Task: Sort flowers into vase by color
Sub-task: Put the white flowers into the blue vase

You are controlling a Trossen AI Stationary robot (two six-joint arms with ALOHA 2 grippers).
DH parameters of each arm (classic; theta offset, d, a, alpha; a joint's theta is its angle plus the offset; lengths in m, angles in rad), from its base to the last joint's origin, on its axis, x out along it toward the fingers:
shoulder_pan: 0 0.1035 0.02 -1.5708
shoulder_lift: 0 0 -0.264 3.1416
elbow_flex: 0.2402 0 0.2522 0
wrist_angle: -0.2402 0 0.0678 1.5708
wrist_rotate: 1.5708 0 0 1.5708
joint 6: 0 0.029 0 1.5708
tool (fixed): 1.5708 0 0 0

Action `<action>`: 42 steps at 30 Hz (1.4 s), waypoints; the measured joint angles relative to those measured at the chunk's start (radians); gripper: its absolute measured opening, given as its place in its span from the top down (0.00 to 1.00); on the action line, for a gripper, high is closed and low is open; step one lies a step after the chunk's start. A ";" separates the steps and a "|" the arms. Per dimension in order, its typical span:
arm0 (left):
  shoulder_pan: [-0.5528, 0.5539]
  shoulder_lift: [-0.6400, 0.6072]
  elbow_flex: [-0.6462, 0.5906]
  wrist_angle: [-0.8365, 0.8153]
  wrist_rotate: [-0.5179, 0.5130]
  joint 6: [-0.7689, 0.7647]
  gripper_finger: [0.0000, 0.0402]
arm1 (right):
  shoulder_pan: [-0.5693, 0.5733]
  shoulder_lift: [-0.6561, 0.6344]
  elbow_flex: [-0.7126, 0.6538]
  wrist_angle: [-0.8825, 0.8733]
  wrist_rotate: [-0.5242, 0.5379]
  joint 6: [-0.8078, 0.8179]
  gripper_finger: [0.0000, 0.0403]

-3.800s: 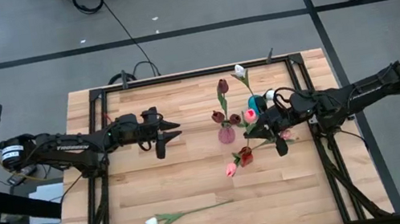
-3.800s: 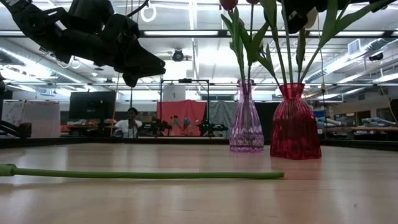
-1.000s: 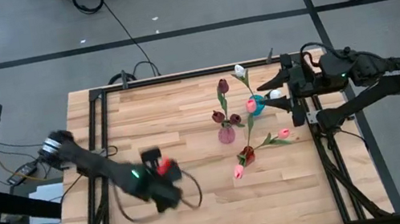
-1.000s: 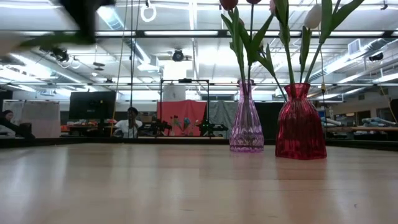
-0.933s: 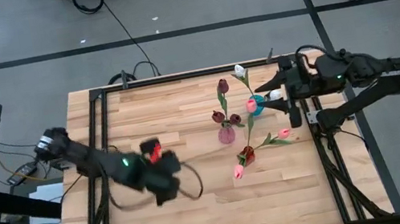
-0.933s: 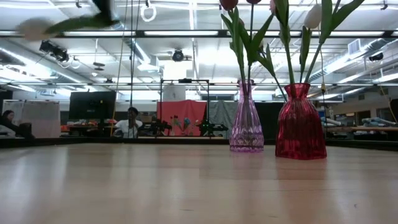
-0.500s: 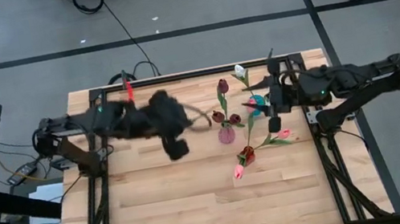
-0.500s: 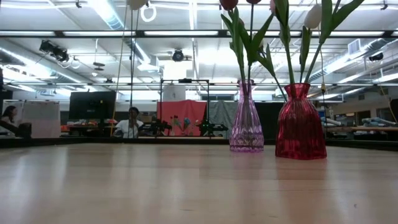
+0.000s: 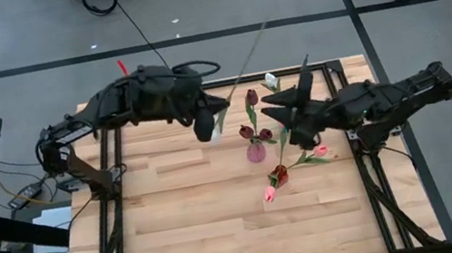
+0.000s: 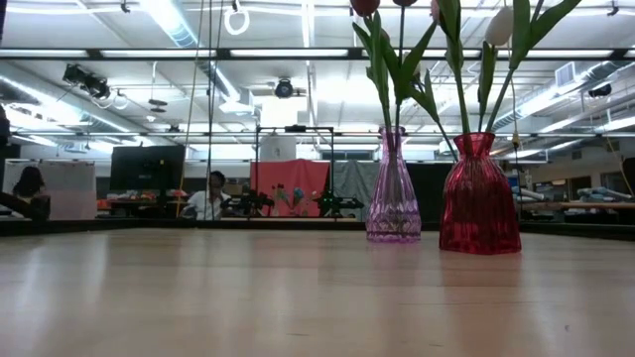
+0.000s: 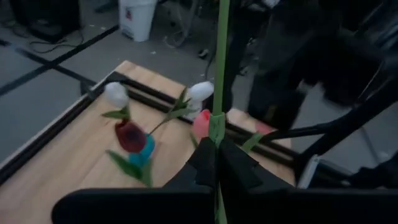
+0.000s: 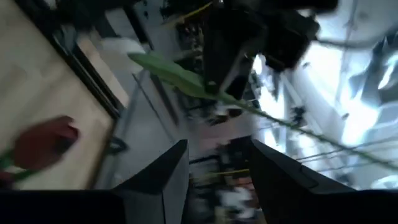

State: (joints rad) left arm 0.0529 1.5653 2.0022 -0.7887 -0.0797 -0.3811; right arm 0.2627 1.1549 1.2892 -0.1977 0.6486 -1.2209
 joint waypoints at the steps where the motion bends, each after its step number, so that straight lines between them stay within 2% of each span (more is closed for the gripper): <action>1: 0.009 0.004 0.000 0.015 0.019 -0.007 0.98 | 0.000 0.014 0.000 0.024 0.009 -0.058 0.57; 7: 0.033 0.042 0.000 0.095 0.148 -0.065 0.97 | -0.017 0.110 0.000 0.221 0.098 -0.350 0.59; 10: 0.032 0.054 -0.001 0.098 0.159 -0.072 0.97 | -0.024 0.151 0.000 0.313 0.163 -0.471 0.60; 16: 0.038 0.054 -0.001 0.108 0.161 -0.076 0.97 | -0.020 0.186 0.000 0.367 0.179 -0.584 0.64; 31: 0.040 0.061 -0.001 0.116 0.198 -0.097 0.97 | -0.028 0.188 0.000 0.410 0.164 -0.669 0.76; 35: 0.040 0.061 -0.001 0.116 0.206 -0.090 0.96 | -0.038 0.187 0.000 0.410 0.157 -0.669 0.84; 39: 0.040 0.060 -0.001 0.119 0.210 -0.050 0.91 | -0.042 0.186 0.000 0.398 0.143 -0.670 0.96; 42: 0.039 0.060 -0.001 0.136 0.215 0.001 0.83 | -0.042 0.186 0.000 0.397 0.137 -0.661 0.97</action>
State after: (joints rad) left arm 0.0917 1.6249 2.0010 -0.6527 0.1352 -0.3801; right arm 0.2203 1.3407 1.2888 0.1989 0.7853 -1.8821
